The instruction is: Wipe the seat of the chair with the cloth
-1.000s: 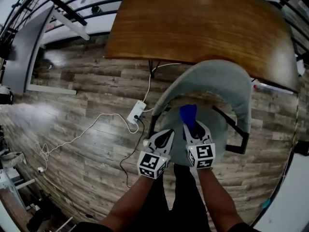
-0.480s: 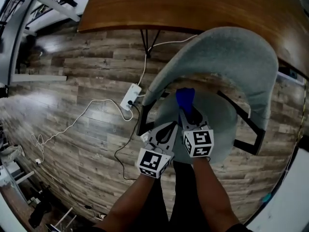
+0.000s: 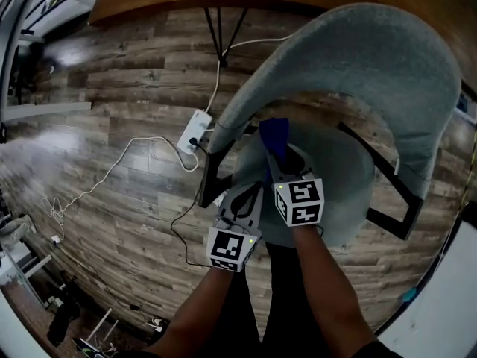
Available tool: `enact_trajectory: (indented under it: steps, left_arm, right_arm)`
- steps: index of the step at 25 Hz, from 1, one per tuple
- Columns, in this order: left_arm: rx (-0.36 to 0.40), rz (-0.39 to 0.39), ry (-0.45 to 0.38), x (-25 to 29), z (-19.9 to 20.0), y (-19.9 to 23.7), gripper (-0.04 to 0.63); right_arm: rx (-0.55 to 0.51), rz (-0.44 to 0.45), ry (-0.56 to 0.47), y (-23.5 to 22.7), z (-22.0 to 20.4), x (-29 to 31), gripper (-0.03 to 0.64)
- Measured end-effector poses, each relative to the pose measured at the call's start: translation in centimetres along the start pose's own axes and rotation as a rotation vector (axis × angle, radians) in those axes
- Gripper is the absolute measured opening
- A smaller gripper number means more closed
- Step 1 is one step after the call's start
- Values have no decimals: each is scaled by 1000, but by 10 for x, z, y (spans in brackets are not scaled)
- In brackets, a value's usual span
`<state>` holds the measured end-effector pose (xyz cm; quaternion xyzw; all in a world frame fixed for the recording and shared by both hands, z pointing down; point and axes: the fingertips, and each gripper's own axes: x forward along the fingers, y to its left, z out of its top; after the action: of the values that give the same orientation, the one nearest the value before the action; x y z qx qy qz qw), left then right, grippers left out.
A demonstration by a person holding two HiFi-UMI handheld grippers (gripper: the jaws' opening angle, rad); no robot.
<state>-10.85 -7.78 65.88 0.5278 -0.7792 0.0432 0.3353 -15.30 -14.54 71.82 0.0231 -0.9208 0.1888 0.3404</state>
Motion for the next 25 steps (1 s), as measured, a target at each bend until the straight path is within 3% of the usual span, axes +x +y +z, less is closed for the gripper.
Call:
enact_trajectory:
  steps: [10,25]
  left_arm:
    - [-27,11,47,7,-22,10,2]
    - [1,8,44,21,-19,5,2]
  right_arm:
    - [-69,-36,47,5,-10,26,130]
    - [26,-130,40,-29,-9,12,129]
